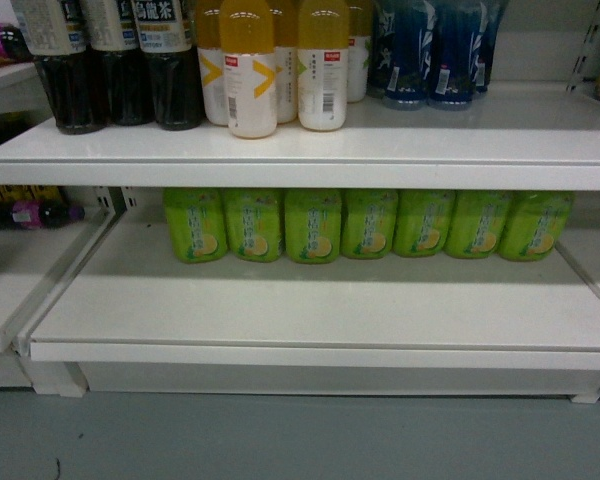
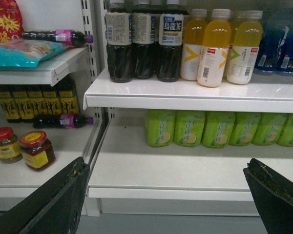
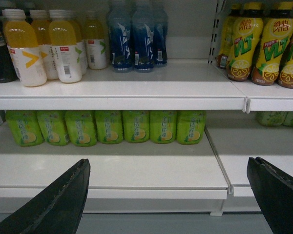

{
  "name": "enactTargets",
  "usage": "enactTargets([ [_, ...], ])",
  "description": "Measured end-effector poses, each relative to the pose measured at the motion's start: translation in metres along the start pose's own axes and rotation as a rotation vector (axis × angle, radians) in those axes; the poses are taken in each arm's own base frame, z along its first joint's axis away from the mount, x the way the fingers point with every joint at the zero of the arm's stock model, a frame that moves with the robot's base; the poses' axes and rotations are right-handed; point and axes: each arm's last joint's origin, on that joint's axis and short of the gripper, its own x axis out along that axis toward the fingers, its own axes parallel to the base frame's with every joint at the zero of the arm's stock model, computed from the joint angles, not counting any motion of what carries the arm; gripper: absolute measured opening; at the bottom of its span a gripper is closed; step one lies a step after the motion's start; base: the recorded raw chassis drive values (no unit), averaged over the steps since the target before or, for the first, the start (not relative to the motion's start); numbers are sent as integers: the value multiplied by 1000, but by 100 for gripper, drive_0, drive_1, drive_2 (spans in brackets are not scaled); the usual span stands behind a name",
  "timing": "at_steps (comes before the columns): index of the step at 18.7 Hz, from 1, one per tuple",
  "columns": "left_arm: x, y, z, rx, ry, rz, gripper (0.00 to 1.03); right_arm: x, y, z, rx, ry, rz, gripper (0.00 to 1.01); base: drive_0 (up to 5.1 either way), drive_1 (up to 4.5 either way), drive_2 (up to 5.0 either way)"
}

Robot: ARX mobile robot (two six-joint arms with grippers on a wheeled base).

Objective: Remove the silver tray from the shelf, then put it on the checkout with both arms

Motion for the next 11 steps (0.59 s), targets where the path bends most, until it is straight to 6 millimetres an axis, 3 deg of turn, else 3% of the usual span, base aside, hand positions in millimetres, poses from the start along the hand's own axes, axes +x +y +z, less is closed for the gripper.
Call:
enactTargets([
  [11, 0, 0, 0, 6, 0, -1, 98, 0, 0, 0, -2, -1, -1, 98, 0, 0, 0],
])
